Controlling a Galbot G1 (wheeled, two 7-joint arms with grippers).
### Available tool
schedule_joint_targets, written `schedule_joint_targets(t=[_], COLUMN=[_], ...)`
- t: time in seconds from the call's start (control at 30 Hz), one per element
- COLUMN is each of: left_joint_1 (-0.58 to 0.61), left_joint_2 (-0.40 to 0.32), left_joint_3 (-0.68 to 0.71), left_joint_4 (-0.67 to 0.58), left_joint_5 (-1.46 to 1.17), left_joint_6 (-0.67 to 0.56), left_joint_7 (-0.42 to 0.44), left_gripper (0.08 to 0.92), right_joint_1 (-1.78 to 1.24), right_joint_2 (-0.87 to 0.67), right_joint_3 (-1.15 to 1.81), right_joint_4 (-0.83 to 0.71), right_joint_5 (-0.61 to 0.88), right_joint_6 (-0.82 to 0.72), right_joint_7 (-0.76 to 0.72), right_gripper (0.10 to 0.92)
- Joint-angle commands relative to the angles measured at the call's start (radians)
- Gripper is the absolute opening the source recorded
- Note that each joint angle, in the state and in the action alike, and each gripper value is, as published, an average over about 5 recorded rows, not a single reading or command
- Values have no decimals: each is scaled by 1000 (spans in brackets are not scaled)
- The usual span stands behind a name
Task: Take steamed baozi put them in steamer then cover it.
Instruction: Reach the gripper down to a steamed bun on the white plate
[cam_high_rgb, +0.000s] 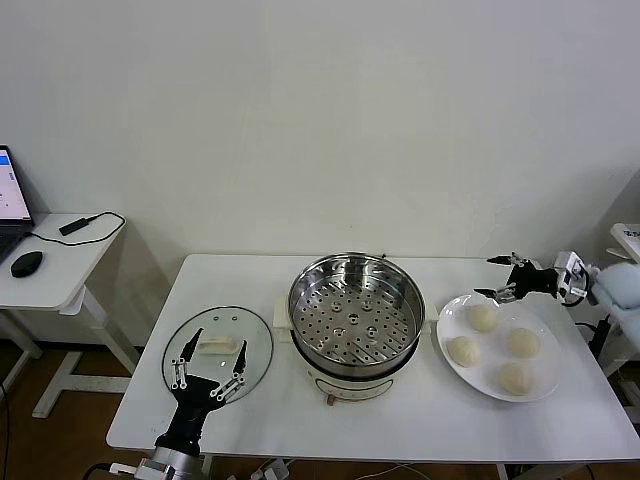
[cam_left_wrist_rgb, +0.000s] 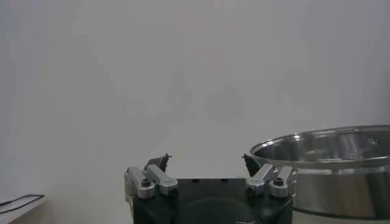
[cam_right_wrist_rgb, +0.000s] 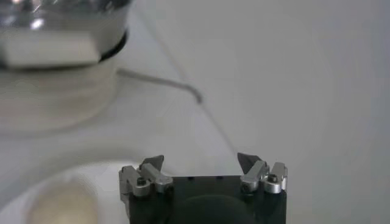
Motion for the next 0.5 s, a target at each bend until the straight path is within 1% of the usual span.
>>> schedule_joint_targets(t=[0.03, 0.23, 0.5], left_joint_1=[6, 10, 9], left_joint_2=[-3, -5, -5], left_joint_3=[-14, -19, -20], left_joint_4=[-5, -7, -3], left_joint_5=[-5, -5, -5], left_joint_6=[3, 3, 0], left_joint_7=[0, -1, -2], left_gripper=[823, 823, 823], right_joint_1=[233, 218, 186], right_joint_2=[132, 220, 281], right_joint_3=[-194, -197, -188], right_joint_4=[-233, -285, -343], right_joint_5=[-320, -418, -457], right_joint_6=[34, 68, 98], right_joint_7=[-226, -212, -172], right_gripper=[823, 823, 823])
